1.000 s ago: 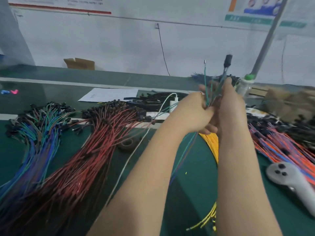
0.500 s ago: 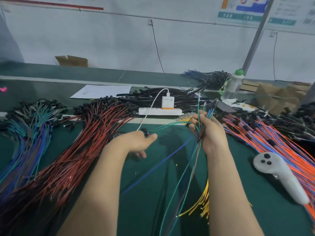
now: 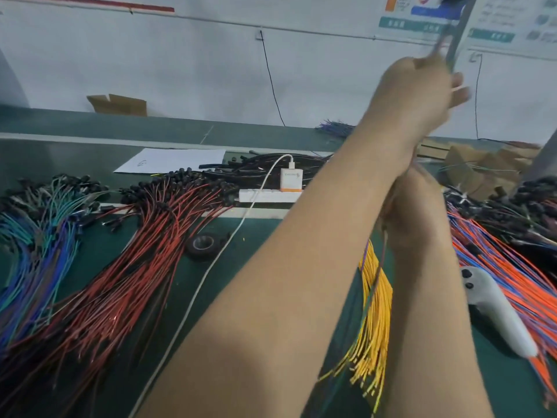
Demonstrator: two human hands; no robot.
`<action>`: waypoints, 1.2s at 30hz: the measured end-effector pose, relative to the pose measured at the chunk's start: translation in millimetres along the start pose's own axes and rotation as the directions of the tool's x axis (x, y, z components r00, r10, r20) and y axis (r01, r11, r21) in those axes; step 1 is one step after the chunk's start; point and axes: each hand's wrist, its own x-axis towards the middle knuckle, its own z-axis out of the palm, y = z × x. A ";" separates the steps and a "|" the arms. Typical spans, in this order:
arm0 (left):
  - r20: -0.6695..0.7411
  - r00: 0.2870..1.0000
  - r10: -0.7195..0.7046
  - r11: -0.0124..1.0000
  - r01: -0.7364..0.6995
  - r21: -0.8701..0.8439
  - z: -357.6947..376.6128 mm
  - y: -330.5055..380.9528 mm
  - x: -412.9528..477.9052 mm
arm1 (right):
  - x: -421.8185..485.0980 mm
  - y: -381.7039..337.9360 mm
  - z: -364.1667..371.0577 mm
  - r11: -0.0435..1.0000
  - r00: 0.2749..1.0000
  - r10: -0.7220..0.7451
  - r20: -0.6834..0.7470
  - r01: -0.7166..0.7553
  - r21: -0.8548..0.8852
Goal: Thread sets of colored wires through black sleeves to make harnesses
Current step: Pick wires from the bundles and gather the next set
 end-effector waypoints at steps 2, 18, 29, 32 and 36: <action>0.002 0.997 -0.077 0.927 0.072 -0.367 -13.1 3.5 2.5 | -2.4 -9.6 -5.7 1.000 0.996 0.023 0.086 -0.023 -0.009; -0.411 0.748 -0.521 0.842 0.530 -0.104 -159.0 -184.3 -43.1 | 2.5 154.6 14.5 0.568 0.932 0.324 0.163 -0.054 -0.821; -0.445 0.836 -0.321 0.943 0.324 -0.072 -165.9 -200.3 -53.8 | 1.5 159.3 -17.4 0.820 0.970 0.239 -0.053 -0.231 -0.523; -0.452 0.842 -0.296 0.945 0.327 -0.009 -163.8 -197.9 -54.9 | 0.2 158.5 -18.8 0.854 0.960 0.279 -0.017 -0.257 -0.452; -0.367 0.880 -0.303 0.944 0.329 0.008 -163.2 -193.1 -59.4 | -0.6 157.6 -20.1 0.879 0.954 0.298 0.025 -0.264 -0.396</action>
